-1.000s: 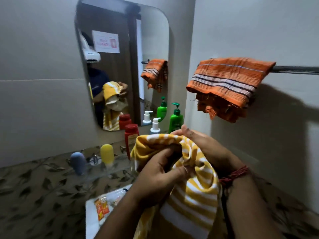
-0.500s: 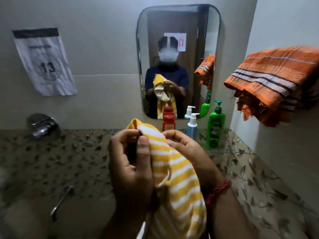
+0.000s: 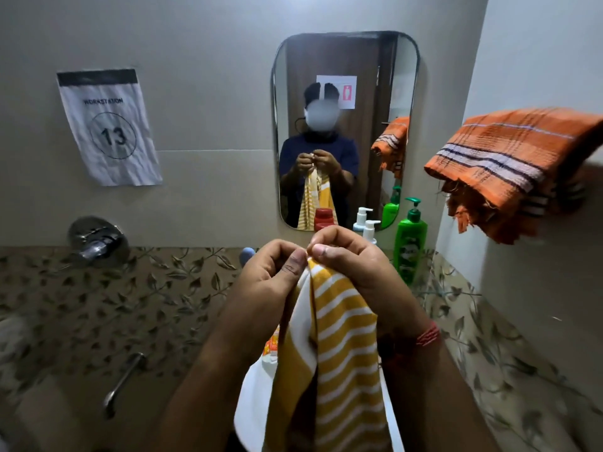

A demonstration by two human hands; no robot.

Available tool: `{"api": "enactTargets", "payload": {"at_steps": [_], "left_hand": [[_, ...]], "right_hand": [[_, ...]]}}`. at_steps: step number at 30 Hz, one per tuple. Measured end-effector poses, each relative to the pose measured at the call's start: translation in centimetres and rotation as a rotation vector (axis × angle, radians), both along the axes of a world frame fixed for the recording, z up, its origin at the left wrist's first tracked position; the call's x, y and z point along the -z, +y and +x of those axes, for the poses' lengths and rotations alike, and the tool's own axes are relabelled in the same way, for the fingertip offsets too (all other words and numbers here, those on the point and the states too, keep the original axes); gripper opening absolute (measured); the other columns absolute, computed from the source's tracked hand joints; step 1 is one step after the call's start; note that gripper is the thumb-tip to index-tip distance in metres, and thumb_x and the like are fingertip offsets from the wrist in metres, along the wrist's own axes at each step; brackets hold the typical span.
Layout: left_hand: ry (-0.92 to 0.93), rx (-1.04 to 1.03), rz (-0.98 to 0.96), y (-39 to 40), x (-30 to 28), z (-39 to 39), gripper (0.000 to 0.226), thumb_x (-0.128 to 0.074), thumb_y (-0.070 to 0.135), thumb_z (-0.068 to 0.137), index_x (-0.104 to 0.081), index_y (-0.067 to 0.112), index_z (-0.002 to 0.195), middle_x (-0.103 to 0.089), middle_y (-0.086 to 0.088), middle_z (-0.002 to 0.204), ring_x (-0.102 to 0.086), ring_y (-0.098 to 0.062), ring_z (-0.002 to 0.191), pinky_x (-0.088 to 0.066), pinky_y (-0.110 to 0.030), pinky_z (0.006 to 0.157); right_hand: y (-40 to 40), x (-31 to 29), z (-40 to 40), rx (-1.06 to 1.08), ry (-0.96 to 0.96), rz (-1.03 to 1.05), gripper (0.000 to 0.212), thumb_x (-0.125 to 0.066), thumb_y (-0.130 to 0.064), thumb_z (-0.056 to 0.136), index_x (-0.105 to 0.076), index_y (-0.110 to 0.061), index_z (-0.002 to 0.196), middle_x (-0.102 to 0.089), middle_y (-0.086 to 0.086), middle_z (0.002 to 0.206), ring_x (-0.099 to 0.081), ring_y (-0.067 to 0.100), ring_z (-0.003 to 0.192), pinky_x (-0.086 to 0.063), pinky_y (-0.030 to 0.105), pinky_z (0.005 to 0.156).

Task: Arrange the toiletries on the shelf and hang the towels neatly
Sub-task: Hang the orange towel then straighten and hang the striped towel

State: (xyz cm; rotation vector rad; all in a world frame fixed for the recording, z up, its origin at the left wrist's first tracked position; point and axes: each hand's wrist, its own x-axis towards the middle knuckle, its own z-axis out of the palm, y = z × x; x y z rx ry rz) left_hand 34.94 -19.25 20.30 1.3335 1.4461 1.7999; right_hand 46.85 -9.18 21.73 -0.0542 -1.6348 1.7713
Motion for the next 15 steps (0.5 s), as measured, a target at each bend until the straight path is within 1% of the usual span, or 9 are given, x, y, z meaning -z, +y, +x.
{"api": "enactTargets", "payload": {"at_steps": [2, 3, 5, 6, 8, 9, 11, 13, 15], "left_hand": [[-0.064, -0.018, 0.043, -0.4, 0.0, -0.3, 0.028, -0.054, 0.040, 0.090, -0.066, 0.015, 0.085, -0.067, -0.007, 0.074, -0.064, -0.020, 0.067, -0.053, -0.034, 0.061], [-0.084, -0.029, 0.063, -0.7, 0.1, -0.6, 0.030, -0.054, 0.041, 0.090, -0.066, 0.015, 0.082, -0.066, -0.008, 0.073, -0.062, -0.021, 0.066, -0.053, -0.036, 0.061], [-0.096, -0.028, 0.081, -1.3, -0.1, -1.2, 0.030, -0.053, 0.043, 0.090, -0.065, 0.018, 0.079, -0.064, -0.009, 0.072, -0.061, -0.023, 0.065, -0.054, -0.038, 0.060], [-0.089, -0.023, 0.081, -1.5, -0.3, -1.5, 0.029, -0.052, 0.043, 0.090, -0.065, 0.020, 0.078, -0.064, -0.009, 0.072, -0.061, -0.023, 0.064, -0.054, -0.037, 0.059], [-0.075, -0.017, 0.075, -1.6, -0.9, -1.9, 0.027, -0.051, 0.044, 0.088, -0.065, 0.023, 0.077, -0.063, -0.007, 0.070, -0.061, -0.020, 0.061, -0.054, -0.035, 0.056], [-0.081, -0.003, 0.074, -1.6, -1.2, -2.2, 0.026, -0.051, 0.044, 0.088, -0.065, 0.025, 0.076, -0.062, -0.006, 0.068, -0.060, -0.019, 0.060, -0.054, -0.034, 0.055], [-0.095, 0.033, 0.064, -1.6, -1.5, -2.8, 0.026, -0.051, 0.043, 0.088, -0.065, 0.026, 0.074, -0.059, -0.003, 0.065, -0.058, -0.016, 0.058, -0.052, -0.031, 0.053], [-0.105, 0.063, 0.047, -1.6, -1.7, -3.2, 0.027, -0.051, 0.042, 0.087, -0.066, 0.024, 0.074, -0.060, -0.002, 0.065, -0.058, -0.014, 0.058, -0.053, -0.028, 0.052], [-0.147, 0.105, 0.035, -1.8, -1.9, -3.6, 0.028, -0.052, 0.039, 0.086, -0.068, 0.019, 0.077, -0.063, -0.005, 0.069, -0.060, -0.015, 0.061, -0.056, -0.027, 0.054]], "right_hand": [[-0.5, -0.3, 0.3, 0.102, -0.040, 0.095, 0.006, -0.063, -0.016, 0.087, -0.066, -0.012, 0.085, -0.065, -0.001, 0.079, -0.061, 0.010, 0.075, -0.052, 0.021, 0.069], [-0.7, -0.4, 0.6, 0.177, -0.091, 0.177, 0.008, -0.064, -0.018, 0.090, -0.067, -0.011, 0.088, -0.065, 0.001, 0.081, -0.062, 0.011, 0.077, -0.054, 0.023, 0.072], [-1.2, -0.9, 0.9, 0.359, -0.248, 0.417, 0.015, -0.062, -0.027, 0.095, -0.068, -0.013, 0.093, -0.068, 0.001, 0.085, -0.064, 0.011, 0.080, -0.055, 0.030, 0.077], [-1.5, -1.2, 0.9, 0.429, -0.334, 0.543, 0.019, -0.059, -0.033, 0.096, -0.069, -0.017, 0.093, -0.069, -0.002, 0.085, -0.065, 0.009, 0.080, -0.055, 0.031, 0.076], [-2.1, -2.0, 0.9, 0.457, -0.489, 0.724, 0.025, -0.052, -0.044, 0.097, -0.069, -0.027, 0.090, -0.067, -0.008, 0.081, -0.064, 0.003, 0.078, -0.055, 0.023, 0.070], [-2.5, -2.4, 0.8, 0.421, -0.548, 0.757, 0.026, -0.049, -0.047, 0.097, -0.067, -0.031, 0.088, -0.066, -0.010, 0.079, -0.064, 0.000, 0.076, -0.053, 0.018, 0.068], [-3.1, -2.9, 0.5, 0.339, -0.593, 0.742, 0.028, -0.047, -0.049, 0.097, -0.067, -0.033, 0.086, -0.067, -0.009, 0.078, -0.064, 0.000, 0.074, -0.053, 0.017, 0.067], [-3.4, -3.1, 0.3, 0.294, -0.560, 0.664, 0.038, -0.046, -0.051, 0.096, -0.071, -0.024, 0.088, -0.069, -0.001, 0.079, -0.067, 0.010, 0.075, -0.055, 0.026, 0.071], [-3.4, -3.0, 0.0, 0.263, -0.503, 0.551, 0.050, -0.046, -0.054, 0.094, -0.072, -0.013, 0.085, -0.066, 0.008, 0.075, -0.064, 0.019, 0.070, -0.054, 0.033, 0.070]]}}
